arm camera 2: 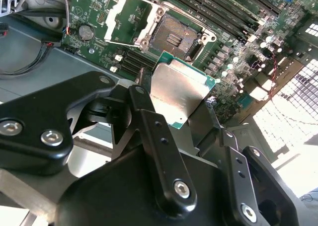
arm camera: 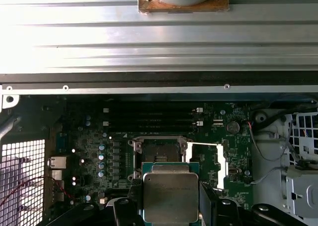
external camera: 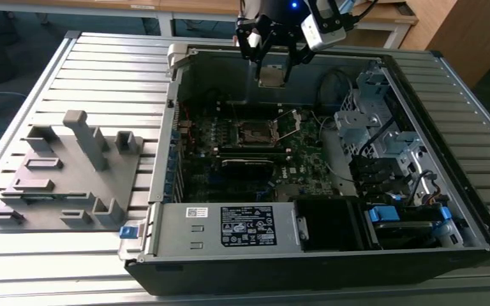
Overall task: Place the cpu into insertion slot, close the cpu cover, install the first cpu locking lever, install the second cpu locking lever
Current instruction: 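Place the cpu into insertion slot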
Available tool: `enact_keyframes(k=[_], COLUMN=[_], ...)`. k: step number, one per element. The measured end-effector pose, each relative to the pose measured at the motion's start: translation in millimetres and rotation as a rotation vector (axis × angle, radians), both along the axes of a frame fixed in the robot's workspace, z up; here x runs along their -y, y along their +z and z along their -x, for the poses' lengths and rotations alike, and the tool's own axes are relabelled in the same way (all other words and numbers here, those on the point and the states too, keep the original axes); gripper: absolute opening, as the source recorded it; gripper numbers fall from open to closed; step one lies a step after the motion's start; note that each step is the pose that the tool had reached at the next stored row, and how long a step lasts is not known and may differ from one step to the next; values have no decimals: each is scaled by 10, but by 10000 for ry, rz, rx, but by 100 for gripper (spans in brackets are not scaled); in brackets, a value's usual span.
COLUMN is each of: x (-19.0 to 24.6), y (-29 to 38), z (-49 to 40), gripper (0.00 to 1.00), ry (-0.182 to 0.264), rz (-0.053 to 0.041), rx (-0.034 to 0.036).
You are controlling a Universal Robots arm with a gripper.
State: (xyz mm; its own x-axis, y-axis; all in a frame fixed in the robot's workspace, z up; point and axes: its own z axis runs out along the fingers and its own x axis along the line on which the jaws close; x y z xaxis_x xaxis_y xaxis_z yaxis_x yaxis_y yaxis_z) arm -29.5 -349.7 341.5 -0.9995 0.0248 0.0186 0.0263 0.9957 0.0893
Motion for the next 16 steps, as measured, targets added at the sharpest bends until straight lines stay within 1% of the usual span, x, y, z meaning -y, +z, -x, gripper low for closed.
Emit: enact_keyframes(k=[16], x=[0], y=[-26], z=[0], gripper=[54], ry=[0], rz=[0], rx=[0])
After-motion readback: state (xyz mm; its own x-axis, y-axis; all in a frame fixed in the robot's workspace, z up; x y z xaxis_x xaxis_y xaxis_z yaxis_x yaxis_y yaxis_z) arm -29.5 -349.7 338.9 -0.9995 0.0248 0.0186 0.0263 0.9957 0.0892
